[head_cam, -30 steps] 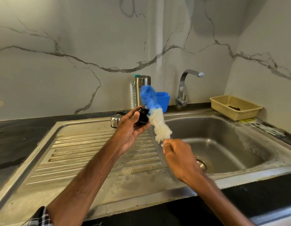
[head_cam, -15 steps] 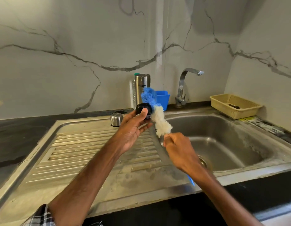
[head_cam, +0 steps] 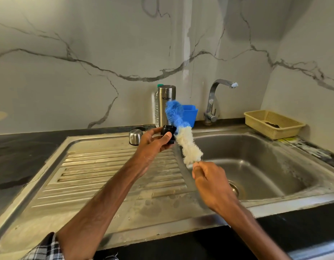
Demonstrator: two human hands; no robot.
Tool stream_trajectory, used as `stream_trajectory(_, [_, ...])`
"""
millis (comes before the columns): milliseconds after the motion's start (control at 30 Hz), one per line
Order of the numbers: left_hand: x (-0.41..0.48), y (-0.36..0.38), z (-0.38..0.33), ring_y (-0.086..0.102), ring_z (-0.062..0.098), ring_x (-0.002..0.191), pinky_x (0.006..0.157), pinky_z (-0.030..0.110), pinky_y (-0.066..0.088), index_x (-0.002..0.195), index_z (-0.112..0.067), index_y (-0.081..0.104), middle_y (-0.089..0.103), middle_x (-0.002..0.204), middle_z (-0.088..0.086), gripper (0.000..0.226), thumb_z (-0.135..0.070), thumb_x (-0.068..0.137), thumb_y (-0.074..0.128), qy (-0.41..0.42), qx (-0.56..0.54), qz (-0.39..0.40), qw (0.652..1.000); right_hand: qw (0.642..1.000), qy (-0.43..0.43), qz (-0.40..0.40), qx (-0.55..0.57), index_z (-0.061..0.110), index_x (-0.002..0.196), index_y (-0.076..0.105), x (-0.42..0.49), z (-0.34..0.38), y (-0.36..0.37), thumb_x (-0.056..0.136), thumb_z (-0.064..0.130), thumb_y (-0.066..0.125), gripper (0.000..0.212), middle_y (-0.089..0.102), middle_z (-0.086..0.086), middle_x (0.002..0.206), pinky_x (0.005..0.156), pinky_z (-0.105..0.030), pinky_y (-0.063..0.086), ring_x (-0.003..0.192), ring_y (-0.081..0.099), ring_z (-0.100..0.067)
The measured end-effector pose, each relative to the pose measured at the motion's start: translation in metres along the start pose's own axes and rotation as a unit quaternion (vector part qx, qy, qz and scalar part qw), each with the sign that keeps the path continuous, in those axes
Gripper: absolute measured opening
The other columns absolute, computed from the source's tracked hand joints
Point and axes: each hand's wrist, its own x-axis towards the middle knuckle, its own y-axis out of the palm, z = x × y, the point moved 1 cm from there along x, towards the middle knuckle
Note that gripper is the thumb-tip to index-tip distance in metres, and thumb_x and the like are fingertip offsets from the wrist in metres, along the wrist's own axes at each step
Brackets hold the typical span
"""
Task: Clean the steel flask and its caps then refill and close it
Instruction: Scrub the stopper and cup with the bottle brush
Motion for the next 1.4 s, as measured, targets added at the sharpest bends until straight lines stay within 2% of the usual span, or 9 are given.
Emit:
stream_trajectory(133, [-0.004, 0.010, -0.004, 0.071, 0.033, 0.109, 0.090, 0.033, 0.061, 0.127, 0.001, 0.060, 0.072, 0.120, 0.020, 0.029, -0.009, 0.099, 0.060, -0.023, -0.065, 0.039, 0.997, 0.999, 0.011, -0.022, 0.022, 0.015, 0.060, 0.048, 0.015, -0.002, -0.004, 0.100, 0.007, 0.040, 0.041, 0.047, 0.005, 0.055, 0.039, -0.014, 0.032, 0.040, 0.040, -0.001])
stream_trajectory(267, [-0.001, 0.002, -0.011, 0.073, 0.030, 0.102, 0.087, 0.031, 0.061, 0.128, 0.004, 0.059, 0.070, 0.121, 0.022, 0.030, -0.009, 0.102, 0.055, -0.025, -0.099, 0.020, 0.995, 1.000, -0.007, 0.005, 0.019, 0.015, 0.059, 0.047, 0.002, 0.001, -0.003, 0.100, 0.008, 0.041, 0.042, 0.045, 0.007, 0.053, 0.039, -0.014, 0.030, 0.040, 0.038, -0.003])
stream_trajectory(400, [-0.009, 0.012, -0.010, 0.071, 0.035, 0.107, 0.091, 0.034, 0.059, 0.129, 0.007, 0.057, 0.069, 0.124, 0.024, 0.033, -0.010, 0.101, 0.056, -0.047, -0.099, 0.055, 0.992, 0.999, 0.002, -0.031, 0.033, 0.014, 0.059, 0.045, 0.020, 0.001, -0.008, 0.099, 0.006, 0.040, 0.041, 0.043, 0.007, 0.051, 0.038, -0.015, 0.027, 0.040, 0.037, -0.004])
stream_trajectory(533, [-0.005, 0.007, -0.015, 0.073, 0.032, 0.101, 0.087, 0.037, 0.061, 0.135, 0.000, 0.055, 0.066, 0.127, 0.024, 0.034, -0.007, 0.102, 0.052, -0.027, -0.137, 0.029, 0.990, 1.000, 0.010, -0.007, 0.009, 0.013, 0.061, 0.050, 0.010, -0.005, 0.000, 0.101, 0.011, 0.042, 0.041, 0.046, 0.006, 0.054, 0.039, -0.016, 0.030, 0.040, 0.037, -0.003])
stream_trajectory(700, [-0.007, 0.011, -0.007, 0.067, 0.036, 0.116, 0.095, 0.043, 0.059, 0.140, -0.003, 0.052, 0.063, 0.131, 0.023, 0.036, -0.005, 0.106, 0.044, -0.054, -0.110, 0.013, 0.992, 0.999, 0.040, -0.010, 0.021, 0.011, 0.059, 0.048, 0.017, -0.007, 0.003, 0.100, 0.009, 0.041, 0.042, 0.046, 0.003, 0.053, 0.038, -0.016, 0.029, 0.037, 0.035, -0.005])
stream_trajectory(867, [-0.012, 0.021, -0.005, 0.069, 0.023, 0.112, 0.095, 0.034, 0.058, 0.124, -0.005, 0.059, 0.067, 0.126, 0.015, 0.030, -0.009, 0.095, 0.066, -0.053, -0.070, 0.031, 0.996, 0.998, 0.057, 0.002, 0.007, 0.013, 0.056, 0.046, 0.014, -0.002, 0.009, 0.098, 0.005, 0.039, 0.044, 0.045, 0.004, 0.052, 0.034, -0.013, 0.028, 0.032, 0.037, -0.003])
stream_trajectory(967, [-0.010, 0.018, 0.000, 0.071, 0.018, 0.109, 0.093, 0.031, 0.058, 0.127, -0.007, 0.060, 0.067, 0.127, 0.011, 0.039, -0.010, 0.090, 0.073, -0.033, -0.028, 0.022, 0.999, 0.998, 0.053, 0.000, 0.023, 0.012, 0.059, 0.049, 0.012, -0.001, 0.010, 0.100, 0.007, 0.039, 0.043, 0.047, 0.004, 0.052, 0.034, -0.014, 0.028, 0.033, 0.037, -0.003])
stream_trajectory(1200, [-0.005, 0.001, -0.004, 0.075, 0.024, 0.099, 0.086, 0.034, 0.062, 0.127, -0.001, 0.061, 0.074, 0.114, 0.016, 0.039, -0.013, 0.092, 0.072, -0.011, -0.035, -0.011, 0.999, 0.998, 0.026, 0.010, 0.053, 0.013, 0.062, 0.051, -0.004, 0.003, 0.009, 0.100, 0.011, 0.043, 0.038, 0.045, 0.010, 0.049, 0.038, -0.016, 0.026, 0.040, 0.033, -0.004])
stream_trajectory(1400, [-0.009, 0.010, -0.001, 0.072, 0.033, 0.109, 0.092, 0.039, 0.060, 0.135, -0.006, 0.057, 0.071, 0.122, 0.017, 0.046, -0.012, 0.091, 0.070, 0.002, -0.028, 0.069, 0.997, 0.996, 0.051, -0.016, 0.076, 0.000, 0.070, 0.054, 0.019, -0.001, -0.002, 0.097, 0.014, 0.042, 0.033, 0.044, 0.006, 0.050, 0.045, -0.028, 0.032, 0.045, 0.036, -0.008])
